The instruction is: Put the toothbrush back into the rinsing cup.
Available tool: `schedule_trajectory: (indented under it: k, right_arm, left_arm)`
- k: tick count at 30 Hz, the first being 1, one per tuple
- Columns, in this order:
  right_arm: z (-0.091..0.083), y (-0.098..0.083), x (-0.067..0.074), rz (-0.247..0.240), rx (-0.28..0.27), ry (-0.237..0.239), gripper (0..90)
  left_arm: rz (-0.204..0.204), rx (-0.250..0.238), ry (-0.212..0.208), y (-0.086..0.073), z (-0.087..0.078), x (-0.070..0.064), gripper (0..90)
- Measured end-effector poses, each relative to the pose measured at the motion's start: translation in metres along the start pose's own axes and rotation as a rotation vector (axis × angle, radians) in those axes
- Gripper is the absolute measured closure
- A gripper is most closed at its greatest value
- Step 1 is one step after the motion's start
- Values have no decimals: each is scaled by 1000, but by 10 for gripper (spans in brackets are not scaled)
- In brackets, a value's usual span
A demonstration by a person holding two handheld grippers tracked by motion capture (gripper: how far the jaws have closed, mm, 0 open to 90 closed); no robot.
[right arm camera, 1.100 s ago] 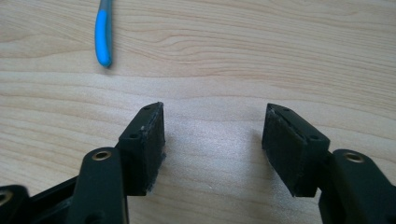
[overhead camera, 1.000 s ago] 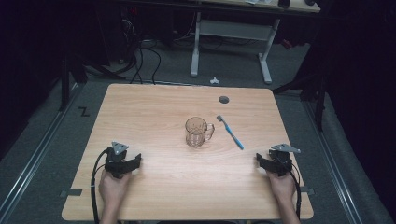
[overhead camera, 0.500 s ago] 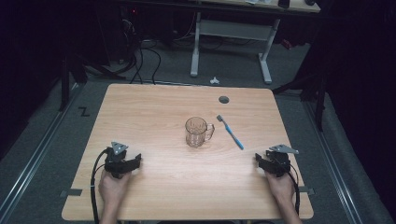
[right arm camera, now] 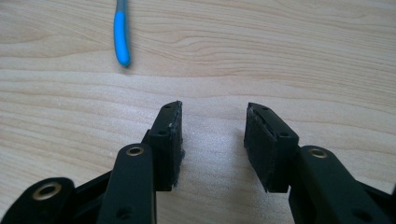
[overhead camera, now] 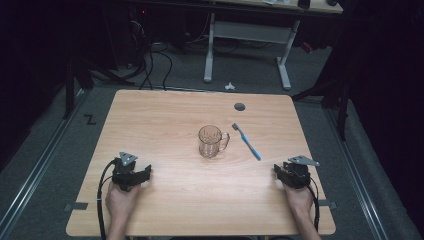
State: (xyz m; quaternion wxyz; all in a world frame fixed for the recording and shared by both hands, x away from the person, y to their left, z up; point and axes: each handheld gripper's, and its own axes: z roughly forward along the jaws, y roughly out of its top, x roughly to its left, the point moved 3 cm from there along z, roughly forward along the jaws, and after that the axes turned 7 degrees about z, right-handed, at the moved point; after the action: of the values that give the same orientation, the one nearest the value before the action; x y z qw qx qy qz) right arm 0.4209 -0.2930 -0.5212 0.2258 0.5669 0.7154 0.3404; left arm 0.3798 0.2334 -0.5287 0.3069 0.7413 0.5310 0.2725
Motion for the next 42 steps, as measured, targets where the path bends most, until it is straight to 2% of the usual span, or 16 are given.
schedule_trajectory:
  k: [9,17,19,20,22,24,31,42]
  right_arm:
    - [-13,3,0,-5,-27,54,573]
    - [-15,8,4,-14,-28,93,574]
    - [-15,11,5,26,-23,144,573]
    - [-15,12,5,35,-17,154,574]
    - [-14,13,5,39,-12,157,578]
    - [-14,14,6,22,-13,146,584]
    - [-12,21,9,10,-17,157,585]
    - [-8,23,11,4,-1,172,592]
  left_arm:
    - [2,1,1,0,0,0,290]
    - [2,1,2,0,0,0,291]
    - [3,1,1,0,0,0,291]
    - [3,2,1,0,0,0,291]
    - [2,2,2,0,0,0,291]
    - [2,2,2,0,0,0,291]
    - [3,2,2,0,0,0,290]
    - [3,2,3,0,0,0,290]
